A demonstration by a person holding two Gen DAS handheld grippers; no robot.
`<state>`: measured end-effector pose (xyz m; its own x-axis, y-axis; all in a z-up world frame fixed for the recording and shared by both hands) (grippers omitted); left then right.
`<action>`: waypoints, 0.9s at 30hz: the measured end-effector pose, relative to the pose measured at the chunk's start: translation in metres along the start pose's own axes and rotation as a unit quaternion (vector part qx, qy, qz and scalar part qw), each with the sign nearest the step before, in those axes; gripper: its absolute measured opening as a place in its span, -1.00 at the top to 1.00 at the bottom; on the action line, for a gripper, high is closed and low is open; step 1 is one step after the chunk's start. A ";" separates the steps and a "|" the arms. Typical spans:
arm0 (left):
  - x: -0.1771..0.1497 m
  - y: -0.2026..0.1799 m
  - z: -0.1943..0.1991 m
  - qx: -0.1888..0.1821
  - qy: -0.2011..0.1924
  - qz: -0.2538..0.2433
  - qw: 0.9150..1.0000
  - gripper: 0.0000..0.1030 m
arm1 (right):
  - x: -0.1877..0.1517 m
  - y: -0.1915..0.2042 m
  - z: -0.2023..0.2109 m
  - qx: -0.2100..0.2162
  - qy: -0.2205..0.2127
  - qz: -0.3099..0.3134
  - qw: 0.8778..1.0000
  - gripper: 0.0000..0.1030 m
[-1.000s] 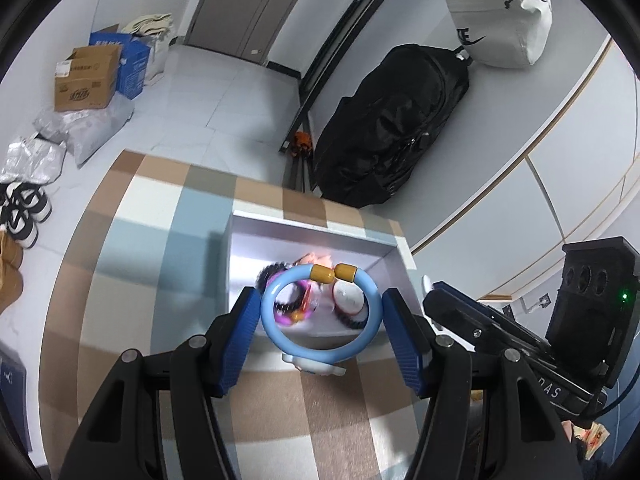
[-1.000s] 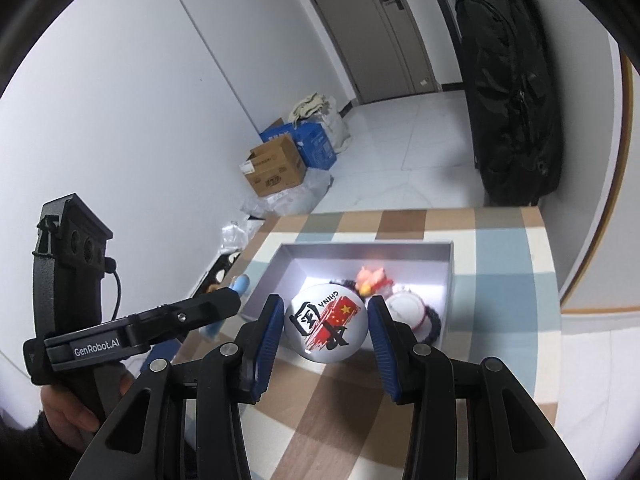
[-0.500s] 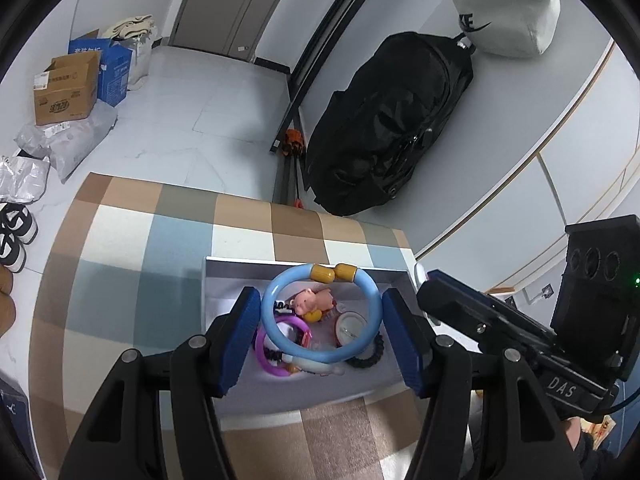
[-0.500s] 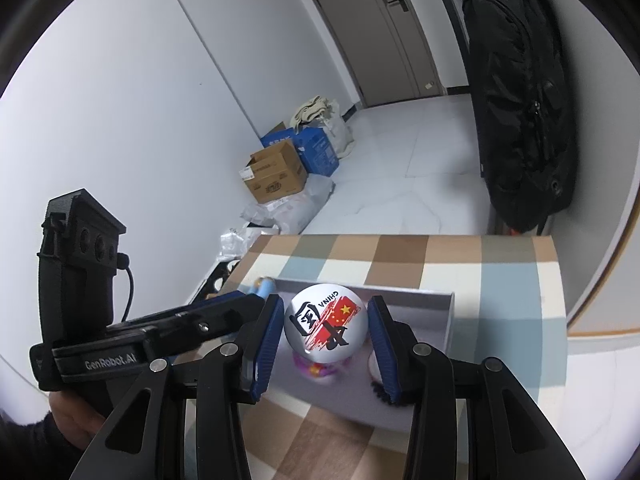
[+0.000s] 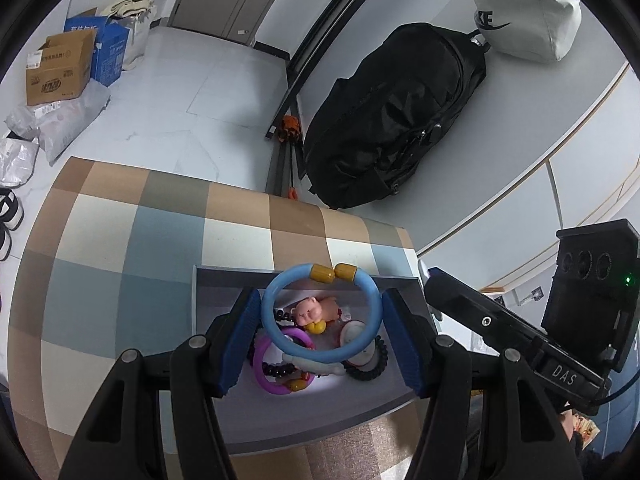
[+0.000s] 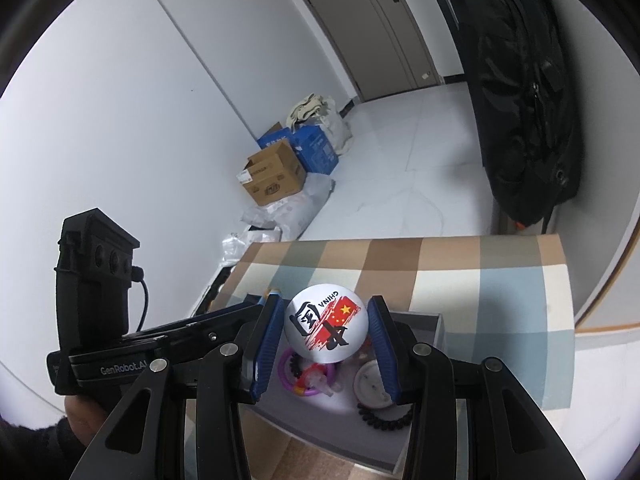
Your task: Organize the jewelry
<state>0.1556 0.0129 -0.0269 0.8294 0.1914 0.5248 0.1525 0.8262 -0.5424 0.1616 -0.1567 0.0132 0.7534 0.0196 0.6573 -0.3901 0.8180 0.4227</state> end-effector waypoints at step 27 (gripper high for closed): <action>-0.004 -0.014 0.019 0.066 -0.053 -0.049 0.995 -0.30 | -0.002 -0.009 0.011 -0.037 -0.021 -0.004 0.999 -0.33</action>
<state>0.1397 0.0107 -0.0094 0.7516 0.1552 0.6411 0.1521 0.9050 -0.3973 0.1573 -0.1704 0.0151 0.7332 -0.0091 0.6799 -0.3429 0.8586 0.3812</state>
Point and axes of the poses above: each gripper's, at about its wrist camera, not at the fingertips, and z roughly against the way its jaws point, y to its left, x to its top, the point moved 2 cm from there along -z, roughly the way its jaws point, and after that the axes turned 2 degrees about -x, right-handed, at the moved point
